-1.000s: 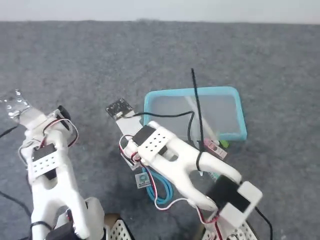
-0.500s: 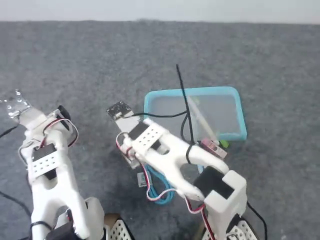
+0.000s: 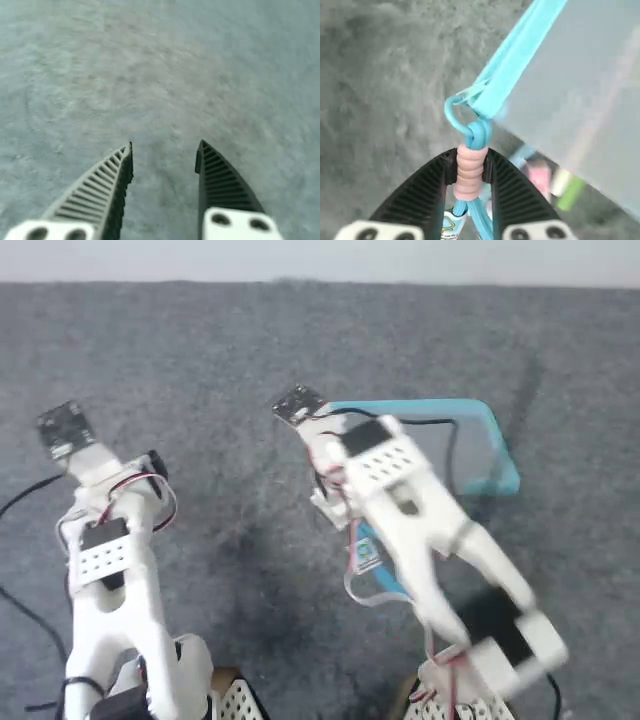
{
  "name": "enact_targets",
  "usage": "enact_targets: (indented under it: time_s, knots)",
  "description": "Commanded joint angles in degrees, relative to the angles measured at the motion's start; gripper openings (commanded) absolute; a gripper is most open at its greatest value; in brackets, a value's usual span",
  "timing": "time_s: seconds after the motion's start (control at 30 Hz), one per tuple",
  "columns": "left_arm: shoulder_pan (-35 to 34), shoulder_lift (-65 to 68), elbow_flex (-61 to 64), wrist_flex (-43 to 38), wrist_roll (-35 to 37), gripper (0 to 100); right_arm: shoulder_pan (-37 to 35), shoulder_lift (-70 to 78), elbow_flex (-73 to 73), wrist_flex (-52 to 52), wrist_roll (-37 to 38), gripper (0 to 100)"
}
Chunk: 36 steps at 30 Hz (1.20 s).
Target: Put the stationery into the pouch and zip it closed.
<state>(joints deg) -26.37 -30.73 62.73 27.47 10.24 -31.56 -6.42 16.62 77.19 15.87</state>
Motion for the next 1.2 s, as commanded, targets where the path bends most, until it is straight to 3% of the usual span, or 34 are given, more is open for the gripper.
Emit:
enact_targets:
  time_s: [0.0,0.23,0.47,0.67,0.93,1.17]
  knots:
    - [4.92,2.99,-7.34,5.63,-5.54,20,1.10,-19.21,8.09,0.92,6.59,0.6]
    - [9.93,9.76,-13.67,7.91,-7.56,25,-1.63,-44.09,28.92,0.75,13.19,0.6]
    - [25.67,7.30,-13.49,8.62,-7.56,25,-8.13,-56.92,32.62,6.55,12.92,0.6]
    - [36.31,4.84,-13.67,8.70,-7.56,25,-9.10,-57.54,32.62,6.37,11.52,0.6]
    - [41.85,8.70,-9.80,6.33,-9.93,25,-8.84,-57.54,30.51,6.64,10.64,0.6]
    - [41.23,15.21,-7.69,3.78,-11.08,25,0.04,-45.49,11.78,7.25,9.23,0.6]
